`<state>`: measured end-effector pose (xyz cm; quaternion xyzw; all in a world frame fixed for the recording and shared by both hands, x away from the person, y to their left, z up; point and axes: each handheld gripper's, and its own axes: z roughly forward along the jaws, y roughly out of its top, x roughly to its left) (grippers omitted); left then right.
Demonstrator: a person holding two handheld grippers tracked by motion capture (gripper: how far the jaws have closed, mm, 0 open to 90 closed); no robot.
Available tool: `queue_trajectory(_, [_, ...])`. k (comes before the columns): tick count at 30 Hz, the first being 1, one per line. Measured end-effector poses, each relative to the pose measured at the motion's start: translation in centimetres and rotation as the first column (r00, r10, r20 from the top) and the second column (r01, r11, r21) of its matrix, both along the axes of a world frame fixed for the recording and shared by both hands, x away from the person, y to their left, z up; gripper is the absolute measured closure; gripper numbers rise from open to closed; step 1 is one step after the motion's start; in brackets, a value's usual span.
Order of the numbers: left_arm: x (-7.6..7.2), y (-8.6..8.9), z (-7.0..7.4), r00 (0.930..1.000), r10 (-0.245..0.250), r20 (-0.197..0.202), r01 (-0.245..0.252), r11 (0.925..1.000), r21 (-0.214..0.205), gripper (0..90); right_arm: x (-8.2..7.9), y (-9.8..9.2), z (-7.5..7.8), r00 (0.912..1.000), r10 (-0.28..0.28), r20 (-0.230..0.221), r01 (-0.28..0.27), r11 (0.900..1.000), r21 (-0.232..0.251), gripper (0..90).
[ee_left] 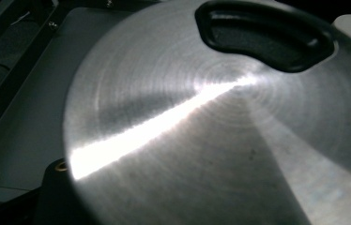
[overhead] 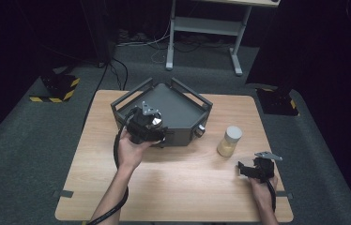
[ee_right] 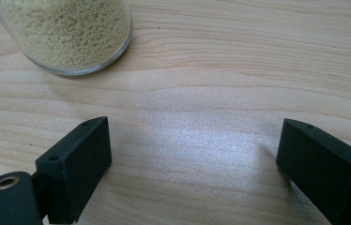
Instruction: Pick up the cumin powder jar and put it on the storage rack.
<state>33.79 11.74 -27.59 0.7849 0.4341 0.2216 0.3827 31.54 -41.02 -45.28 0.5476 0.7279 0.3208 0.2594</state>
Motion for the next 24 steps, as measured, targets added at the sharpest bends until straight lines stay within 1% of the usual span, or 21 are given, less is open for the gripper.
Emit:
queue_trajectory(3, [0.8,-0.1,0.2,0.9999,0.013,-0.002,-0.013,0.9999,-0.001,31.4,0.0,0.0,0.0,1.0,-0.003,0.0,0.003,1.0,0.004,10.2])
queue_trajectory(4, [0.9,-0.4,-0.4,0.9989,0.043,0.018,-0.042,0.9986,-0.031,31.4,0.0,0.0,0.0,1.0,-0.003,0.0,0.003,1.0,0.004,10.2])
queue_trajectory(5, [1.5,-0.2,0.1,0.9996,0.027,-0.005,-0.027,0.9996,-0.002,31.4,-0.1,0.0,0.0,1.0,-0.004,0.0,0.004,1.0,0.004,10.3])
queue_trajectory(6, [1.9,-0.2,0.2,0.9994,0.033,-0.01,-0.033,0.9995,0.001,31.4,-0.1,0.0,0.0,1.0,-0.005,0.0,0.005,1.0,0.003,10.3])
queue_trajectory(10, [3.1,-0.4,0.1,0.998,0.061,-0.018,-0.061,0.9981,-0.002,31.4,-0.1,0.0,0.0,1.0,0.0,0.0,0.0,1.0,0.002,10.4])
queue_trajectory(14, [4.0,-0.7,0.1,0.996,0.087,-0.021,-0.087,0.9962,-0.001,31.4,-0.1,-0.1,0.0,1.0,0.002,0.001,-0.002,1.0,0.007,10.4])
queue_trajectory(24, [6.1,-1.4,0.0,0.991,0.132,-0.022,-0.132,0.9912,0.01,31.4,-0.1,-0.1,0.0,1.0,0.006,0.001,-0.006,0.9999,0.01,10.4])
